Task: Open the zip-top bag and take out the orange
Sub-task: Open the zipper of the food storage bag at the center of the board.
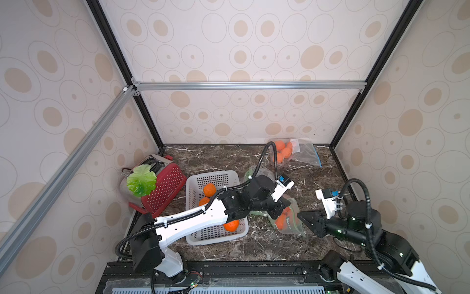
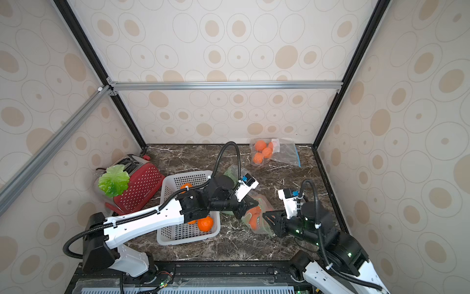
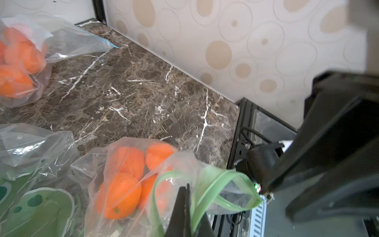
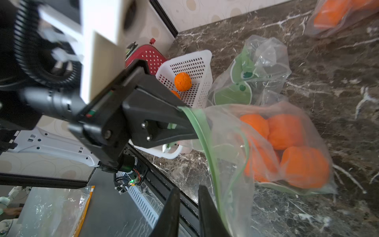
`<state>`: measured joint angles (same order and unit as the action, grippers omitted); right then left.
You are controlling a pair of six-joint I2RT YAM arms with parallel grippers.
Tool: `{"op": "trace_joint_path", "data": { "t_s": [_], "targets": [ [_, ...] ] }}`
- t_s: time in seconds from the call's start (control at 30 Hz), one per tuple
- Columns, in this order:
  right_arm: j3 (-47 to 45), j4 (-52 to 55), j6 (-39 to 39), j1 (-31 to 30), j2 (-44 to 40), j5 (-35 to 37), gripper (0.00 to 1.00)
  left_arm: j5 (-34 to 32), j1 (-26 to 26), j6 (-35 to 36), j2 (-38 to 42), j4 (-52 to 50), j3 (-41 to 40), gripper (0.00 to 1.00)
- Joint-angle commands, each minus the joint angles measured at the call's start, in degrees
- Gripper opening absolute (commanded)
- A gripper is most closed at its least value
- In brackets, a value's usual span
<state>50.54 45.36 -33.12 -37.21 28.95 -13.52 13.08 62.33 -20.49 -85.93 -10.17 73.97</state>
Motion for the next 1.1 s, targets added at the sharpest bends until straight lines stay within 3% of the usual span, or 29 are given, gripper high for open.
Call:
{"op": "trace_joint_path", "data": {
  "t_s": [0.0, 0.13, 0.27, 0.37, 0.47, 0.6, 0.73, 0.9, 1.07],
  "targets": [
    [-3.4, -5.4, -4.1, 0.1, 1.2, -0.4, 0.2, -7.7, 0.0, -5.7, -0.4, 2.4, 5.1, 0.0],
    [-1.2, -2.9, -1.4, 0.1, 5.0, 14.9, 0.24, -12.1, -0.3, -3.9, -2.5, 0.0, 12.5, 0.0],
    [5.0, -4.6, 4.6, 0.1, 10.9, 29.7, 0.24, -15.3, -2.9, -1.0, -8.2, -6.0, 25.7, 0.0],
    [9.8, -10.5, 11.2, 0.7, 16.1, 35.1, 0.2, -16.5, -5.3, 3.2, -12.6, -8.4, 34.6, 0.0],
    [16.7, -12.4, 15.1, 1.5, 21.2, 33.4, 0.2, -19.5, -6.4, 7.9, -14.9, -8.6, 39.4, 0.0],
    [19.2, -9.6, 13.6, 1.7, 22.8, 28.3, 0.23, -14.0, -6.4, 6.5, -14.6, -6.9, 34.7, 0.0],
    [10.0, -10.3, 10.1, 1.7, 17.9, 23.8, 0.24, -6.6, -6.3, 0.2, -14.5, 0.4, 23.3, 0.0],
    [-2.9, -12.3, 5.5, 1.7, 10.9, 26.3, 0.23, 3.1, -5.6, -8.1, -19.6, 7.6, 14.7, 0.0],
    [-8.7, -10.8, -0.5, 1.7, 8.9, 28.6, 0.2, 5.2, -5.5, -10.4, -19.1, 9.0, 8.1, 0.0]
  ]
}}
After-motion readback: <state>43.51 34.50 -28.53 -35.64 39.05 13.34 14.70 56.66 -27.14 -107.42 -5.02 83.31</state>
